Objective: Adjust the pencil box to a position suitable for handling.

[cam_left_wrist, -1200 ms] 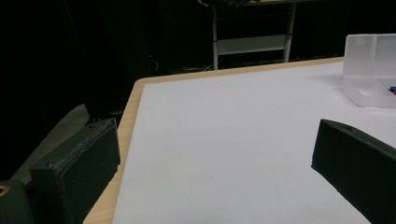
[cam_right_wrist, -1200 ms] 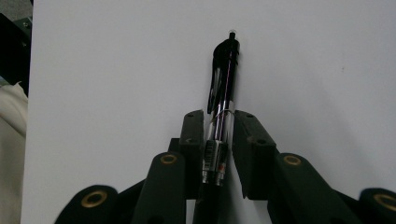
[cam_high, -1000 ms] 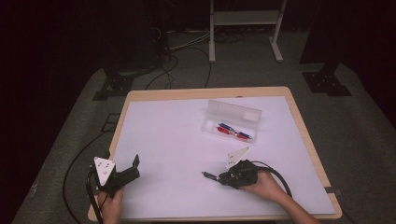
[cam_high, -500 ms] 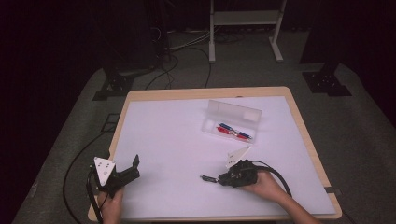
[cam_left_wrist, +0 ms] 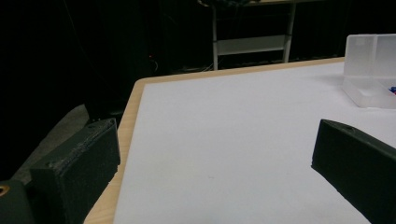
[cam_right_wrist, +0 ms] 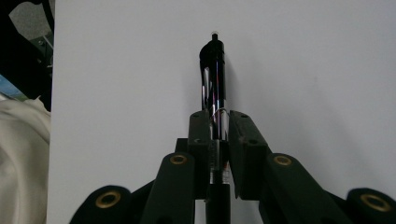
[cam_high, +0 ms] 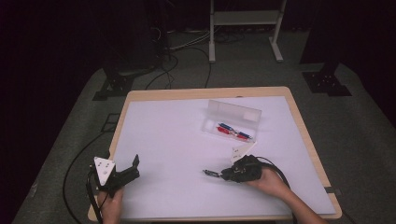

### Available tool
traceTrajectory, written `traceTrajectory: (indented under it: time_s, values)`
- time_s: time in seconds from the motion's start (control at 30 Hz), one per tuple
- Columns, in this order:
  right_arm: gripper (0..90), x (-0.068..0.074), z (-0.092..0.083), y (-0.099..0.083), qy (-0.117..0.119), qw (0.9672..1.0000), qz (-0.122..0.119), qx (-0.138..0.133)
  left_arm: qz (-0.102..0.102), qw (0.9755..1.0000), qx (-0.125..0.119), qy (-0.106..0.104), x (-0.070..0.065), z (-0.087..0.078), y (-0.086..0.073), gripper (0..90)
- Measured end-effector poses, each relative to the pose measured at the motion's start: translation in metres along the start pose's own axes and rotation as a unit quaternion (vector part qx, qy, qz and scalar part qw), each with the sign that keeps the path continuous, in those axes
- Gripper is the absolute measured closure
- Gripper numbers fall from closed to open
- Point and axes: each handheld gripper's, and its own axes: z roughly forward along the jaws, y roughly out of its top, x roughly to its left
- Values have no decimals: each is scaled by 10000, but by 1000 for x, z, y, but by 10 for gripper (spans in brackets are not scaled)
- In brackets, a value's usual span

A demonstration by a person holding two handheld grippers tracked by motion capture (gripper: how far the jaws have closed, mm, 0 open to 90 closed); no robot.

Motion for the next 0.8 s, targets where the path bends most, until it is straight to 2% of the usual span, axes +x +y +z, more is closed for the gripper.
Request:
traceTrajectory:
  time_s: [0.17, 0.47, 0.8]
  values:
    - [787, -8, -11, 1, -41, 9998, 157, -138, -61, 10000, 25, -6, 2, 1, -1, 4]
    - [787, -25, -32, 15, -211, 9994, 154, -227, -50, 10000, -16, 7, 2, 0, 0, 4]
    - [787, -57, -58, 38, -522, 9979, 158, -347, -99, 9999, -54, 20, 4, 0, 0, 4]
